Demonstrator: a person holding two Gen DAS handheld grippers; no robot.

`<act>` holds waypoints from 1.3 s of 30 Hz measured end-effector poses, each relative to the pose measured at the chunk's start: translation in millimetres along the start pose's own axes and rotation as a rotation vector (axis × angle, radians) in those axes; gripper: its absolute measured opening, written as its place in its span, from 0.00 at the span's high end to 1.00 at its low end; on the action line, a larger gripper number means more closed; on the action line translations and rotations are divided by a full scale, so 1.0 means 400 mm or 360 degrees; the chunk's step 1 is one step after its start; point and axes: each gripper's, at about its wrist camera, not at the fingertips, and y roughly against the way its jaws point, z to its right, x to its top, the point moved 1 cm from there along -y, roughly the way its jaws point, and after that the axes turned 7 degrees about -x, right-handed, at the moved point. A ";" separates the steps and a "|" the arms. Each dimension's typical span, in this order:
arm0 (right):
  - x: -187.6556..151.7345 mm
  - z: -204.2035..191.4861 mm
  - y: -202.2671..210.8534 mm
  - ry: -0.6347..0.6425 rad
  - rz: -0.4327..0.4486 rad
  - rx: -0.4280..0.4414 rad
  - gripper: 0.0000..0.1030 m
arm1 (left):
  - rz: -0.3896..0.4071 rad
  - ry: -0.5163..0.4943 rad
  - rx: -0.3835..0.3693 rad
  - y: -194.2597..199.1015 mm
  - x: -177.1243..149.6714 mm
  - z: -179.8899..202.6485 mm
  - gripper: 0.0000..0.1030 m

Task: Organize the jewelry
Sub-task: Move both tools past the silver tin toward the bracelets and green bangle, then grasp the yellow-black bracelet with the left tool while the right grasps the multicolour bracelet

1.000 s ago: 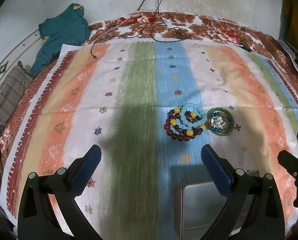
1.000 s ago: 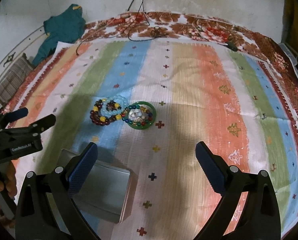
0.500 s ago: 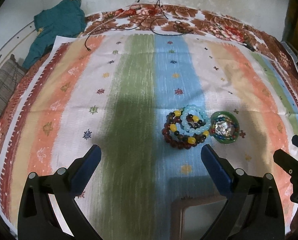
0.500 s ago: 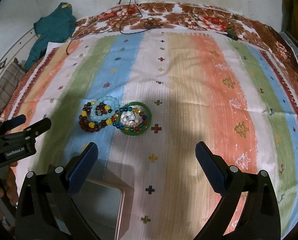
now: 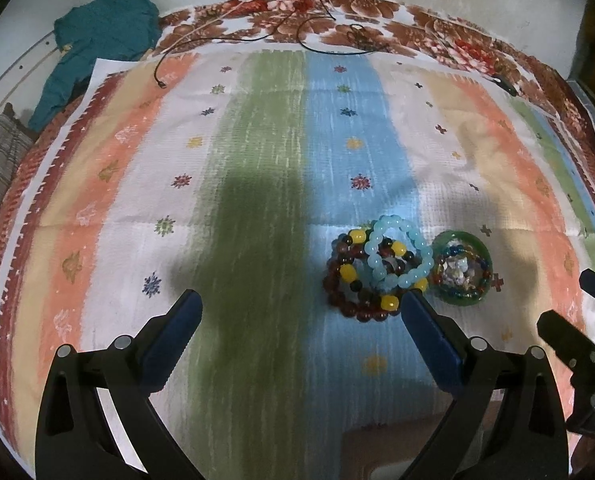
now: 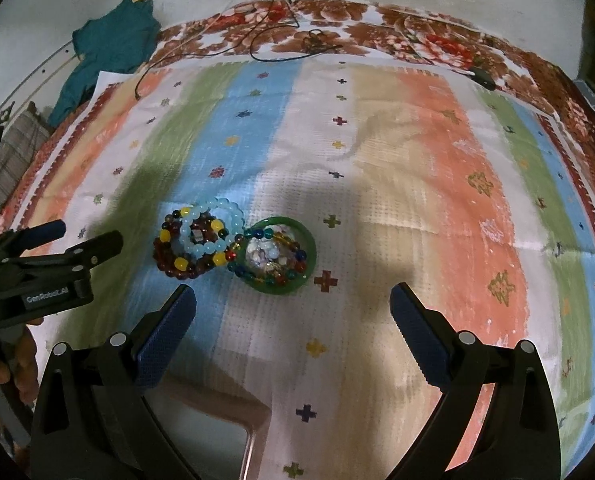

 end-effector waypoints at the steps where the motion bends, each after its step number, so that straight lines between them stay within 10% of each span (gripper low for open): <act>1: 0.002 -0.003 -0.005 0.0006 -0.0004 0.0002 0.04 | -0.0007 0.0003 0.0003 -0.007 0.005 -0.001 0.06; 16: 0.035 -0.026 -0.081 0.0058 -0.0063 0.0004 0.12 | -0.0086 0.0063 -0.0066 -0.099 0.052 -0.033 0.11; 39: 0.080 -0.067 -0.183 0.0162 -0.0126 0.0028 0.51 | -0.0196 -0.0009 -0.0169 -0.174 0.047 -0.026 0.49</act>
